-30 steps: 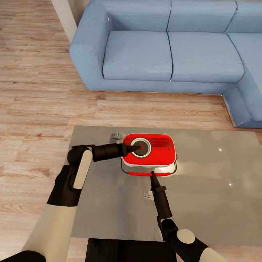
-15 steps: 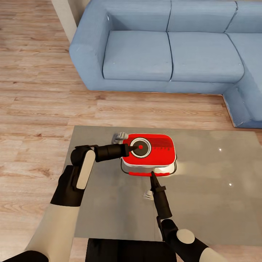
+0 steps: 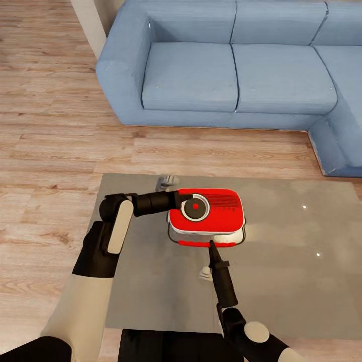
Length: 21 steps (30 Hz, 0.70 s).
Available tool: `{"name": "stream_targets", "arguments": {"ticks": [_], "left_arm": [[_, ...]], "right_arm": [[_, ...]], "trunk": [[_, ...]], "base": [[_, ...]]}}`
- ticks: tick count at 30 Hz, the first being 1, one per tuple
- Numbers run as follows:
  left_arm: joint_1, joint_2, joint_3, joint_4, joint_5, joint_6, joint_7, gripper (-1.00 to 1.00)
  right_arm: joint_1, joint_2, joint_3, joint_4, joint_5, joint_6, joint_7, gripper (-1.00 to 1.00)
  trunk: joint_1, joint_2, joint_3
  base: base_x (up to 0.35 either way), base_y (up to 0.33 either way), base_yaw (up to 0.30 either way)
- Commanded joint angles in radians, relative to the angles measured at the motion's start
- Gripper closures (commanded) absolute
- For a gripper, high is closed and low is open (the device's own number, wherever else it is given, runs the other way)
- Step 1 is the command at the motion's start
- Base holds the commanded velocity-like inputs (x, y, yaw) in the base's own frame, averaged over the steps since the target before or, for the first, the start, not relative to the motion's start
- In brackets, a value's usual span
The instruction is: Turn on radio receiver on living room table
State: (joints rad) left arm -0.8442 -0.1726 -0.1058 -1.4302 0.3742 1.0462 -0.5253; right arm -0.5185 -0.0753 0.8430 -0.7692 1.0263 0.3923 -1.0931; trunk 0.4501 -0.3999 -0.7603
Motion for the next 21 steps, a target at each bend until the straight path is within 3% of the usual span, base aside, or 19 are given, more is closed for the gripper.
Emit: {"name": "stream_targets", "arguments": {"ticks": [1,8,17,19,21], "left_arm": [[-0.002,0.0,-0.001,0.007,0.0,0.0,0.004,1.0],[-0.026,-0.002,0.002,0.114,0.002,0.0,0.111,1.0],[-0.051,-0.002,0.004,0.228,0.016,0.0,0.129,1.0],[-0.059,-0.002,0.004,0.244,0.025,-0.001,0.129,1.0],[-0.068,-0.002,0.004,0.264,0.056,-0.004,0.129,1.0]], "right_arm": [[0.0,0.0,0.0,-0.001,0.003,0.003,-0.001,1.0],[0.001,0.001,-0.001,-0.001,0.003,0.003,-0.001,1.0],[0.001,0.002,0.0,-0.001,0.003,0.014,-0.002,1.0],[0.001,0.002,0.001,-0.001,0.004,0.016,-0.003,1.0],[0.001,0.002,0.001,-0.001,0.004,0.017,-0.003,1.0]], "trunk": [[0.0,0.0,0.0],[0.0,0.0,0.0],[0.0,0.0,0.0],[0.0,0.0,0.0],[0.0,0.0,0.0]], "base": [[0.0,0.0,0.0],[0.0,0.0,0.0],[0.0,0.0,0.0],[0.0,0.0,0.0],[0.0,0.0,0.0]]}}
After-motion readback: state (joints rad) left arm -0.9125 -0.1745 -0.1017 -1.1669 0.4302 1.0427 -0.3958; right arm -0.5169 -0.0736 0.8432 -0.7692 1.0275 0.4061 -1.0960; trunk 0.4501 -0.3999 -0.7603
